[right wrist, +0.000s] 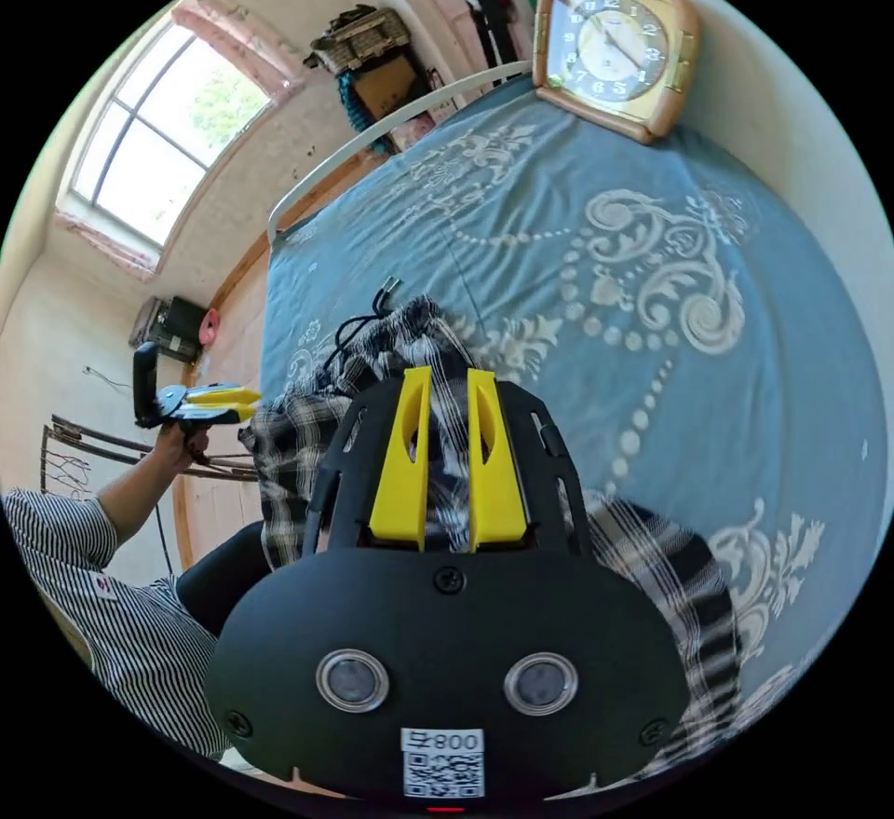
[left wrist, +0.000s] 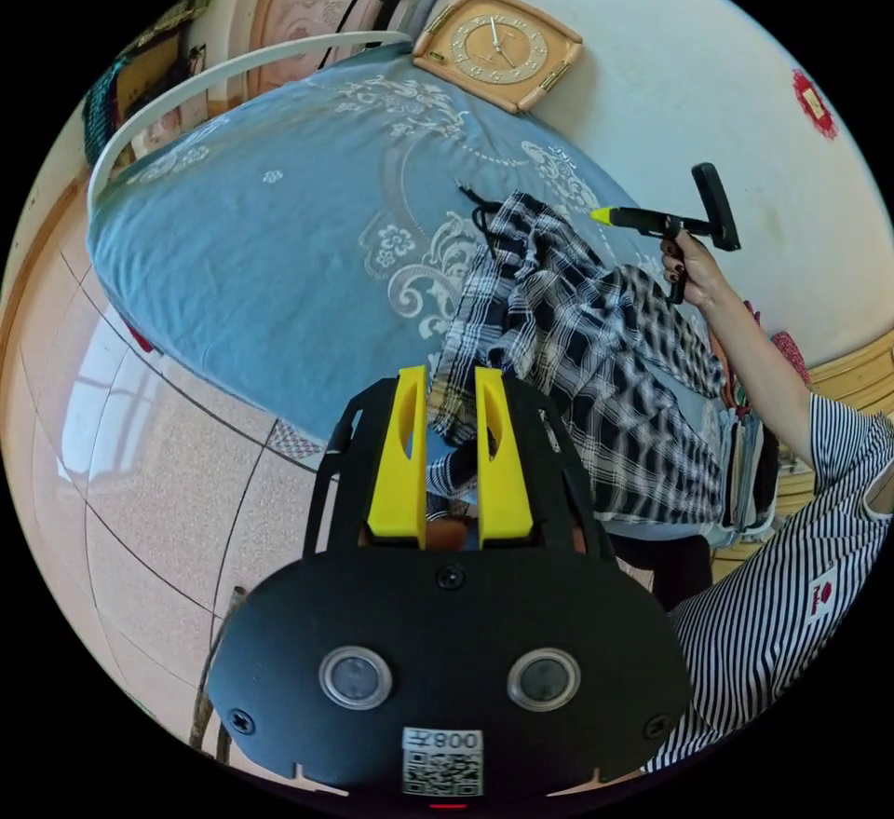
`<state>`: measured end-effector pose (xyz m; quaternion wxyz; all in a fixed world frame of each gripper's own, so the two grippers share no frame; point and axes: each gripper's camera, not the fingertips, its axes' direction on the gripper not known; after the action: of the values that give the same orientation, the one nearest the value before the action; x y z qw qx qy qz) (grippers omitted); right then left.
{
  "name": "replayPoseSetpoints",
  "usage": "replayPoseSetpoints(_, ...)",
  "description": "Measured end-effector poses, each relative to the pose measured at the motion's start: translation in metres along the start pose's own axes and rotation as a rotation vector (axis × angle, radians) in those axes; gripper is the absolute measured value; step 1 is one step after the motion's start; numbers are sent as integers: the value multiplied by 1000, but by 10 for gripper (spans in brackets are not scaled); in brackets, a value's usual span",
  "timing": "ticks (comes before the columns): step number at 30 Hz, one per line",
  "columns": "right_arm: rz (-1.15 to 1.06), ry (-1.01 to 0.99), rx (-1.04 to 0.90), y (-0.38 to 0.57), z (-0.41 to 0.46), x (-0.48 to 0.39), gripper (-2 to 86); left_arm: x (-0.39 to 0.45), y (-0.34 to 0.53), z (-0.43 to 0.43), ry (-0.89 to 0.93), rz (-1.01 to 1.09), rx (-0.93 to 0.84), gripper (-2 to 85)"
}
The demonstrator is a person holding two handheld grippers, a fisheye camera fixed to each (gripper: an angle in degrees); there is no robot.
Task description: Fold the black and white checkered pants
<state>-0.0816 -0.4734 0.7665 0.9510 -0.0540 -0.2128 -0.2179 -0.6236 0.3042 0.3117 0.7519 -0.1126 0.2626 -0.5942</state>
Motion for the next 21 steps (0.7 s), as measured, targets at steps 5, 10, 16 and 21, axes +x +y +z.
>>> replayPoseSetpoints(5, -15, 49, -161, -38, 88, -35, 73, -18, 17, -14, 60, 4, -2, 62)
replayPoseSetpoints(10, -19, 100, -205, -45, 119, -67, 25, -34, 25, -53, 78, 32, 86, 30)
replayPoseSetpoints(16, -113, 177, 36, -78, 34, -124, 13, -45, 15, -136, 51, 122, 346, 11)
replayPoseSetpoints(21, -150, 235, 174, -113, -9, -158, 13, -59, 2, -167, 16, 155, 450, 9)
